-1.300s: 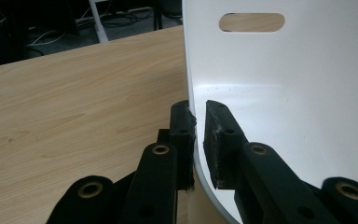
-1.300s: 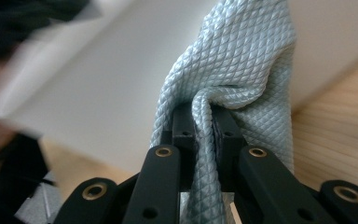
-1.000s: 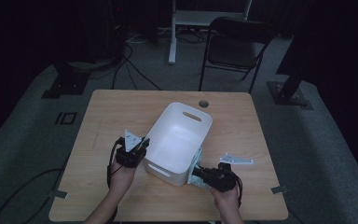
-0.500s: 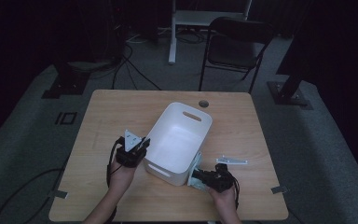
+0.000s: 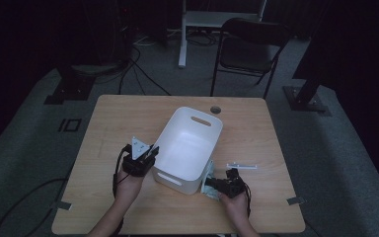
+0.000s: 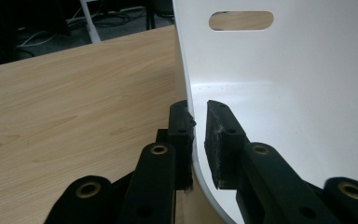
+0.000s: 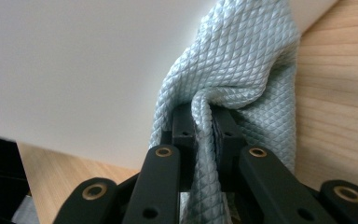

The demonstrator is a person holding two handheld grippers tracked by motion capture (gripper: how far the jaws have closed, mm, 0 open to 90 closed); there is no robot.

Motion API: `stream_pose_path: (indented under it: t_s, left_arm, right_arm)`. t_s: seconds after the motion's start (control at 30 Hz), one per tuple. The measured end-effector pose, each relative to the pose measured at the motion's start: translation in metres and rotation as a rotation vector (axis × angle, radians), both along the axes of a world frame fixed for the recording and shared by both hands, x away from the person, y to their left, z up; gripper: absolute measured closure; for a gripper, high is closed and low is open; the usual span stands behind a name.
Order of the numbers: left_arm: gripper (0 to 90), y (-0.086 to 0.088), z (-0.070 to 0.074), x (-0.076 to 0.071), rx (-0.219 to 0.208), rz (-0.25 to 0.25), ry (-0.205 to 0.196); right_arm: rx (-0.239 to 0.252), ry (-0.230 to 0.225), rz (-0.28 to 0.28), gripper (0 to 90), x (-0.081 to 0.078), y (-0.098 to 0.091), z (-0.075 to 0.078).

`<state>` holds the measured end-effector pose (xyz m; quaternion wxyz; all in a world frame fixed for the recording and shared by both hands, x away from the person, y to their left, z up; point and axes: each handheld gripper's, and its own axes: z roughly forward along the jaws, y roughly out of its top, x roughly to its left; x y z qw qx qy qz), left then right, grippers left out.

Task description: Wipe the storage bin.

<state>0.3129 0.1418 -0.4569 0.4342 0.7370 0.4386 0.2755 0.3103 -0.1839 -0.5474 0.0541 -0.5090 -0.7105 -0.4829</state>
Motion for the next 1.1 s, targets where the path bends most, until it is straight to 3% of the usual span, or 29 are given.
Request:
stream_pose_path:
  t_s: [0.3,0.43,0.67,0.77,0.9,0.97,1.1]
  left_arm:
    - [78.1,0.002,0.000,-0.001,-0.020,0.003,-0.005]
    - [71.9,0.003,0.003,-0.002,-0.025,-0.003,-0.019]
    - [64.7,0.007,0.007,-0.003,-0.053,-0.006,-0.017]
    - [61.3,0.007,0.008,-0.003,-0.062,-0.017,-0.011]
    - [55.7,0.006,0.010,-0.005,-0.075,-0.055,-0.014]
    - [50.9,0.006,0.012,-0.005,-0.086,-0.063,-0.016]
    - [44.7,0.009,0.015,-0.007,-0.101,-0.073,-0.017]
  right_arm:
    - [0.013,-0.056,-0.084,82.5,0.020,-0.022,0.016]
    - [0.003,-0.101,-0.140,82.5,0.023,-0.041,0.026]
    - [-0.004,-0.128,-0.248,82.4,0.038,-0.079,0.033]
    - [-0.048,-0.138,-0.277,81.0,0.045,-0.089,0.034]
    - [-0.106,-0.097,-0.290,59.3,0.059,-0.098,0.026]
    - [-0.108,-0.076,-0.297,54.1,0.062,-0.101,0.022]
    - [-0.149,-0.126,-0.301,46.2,0.057,-0.100,0.028]
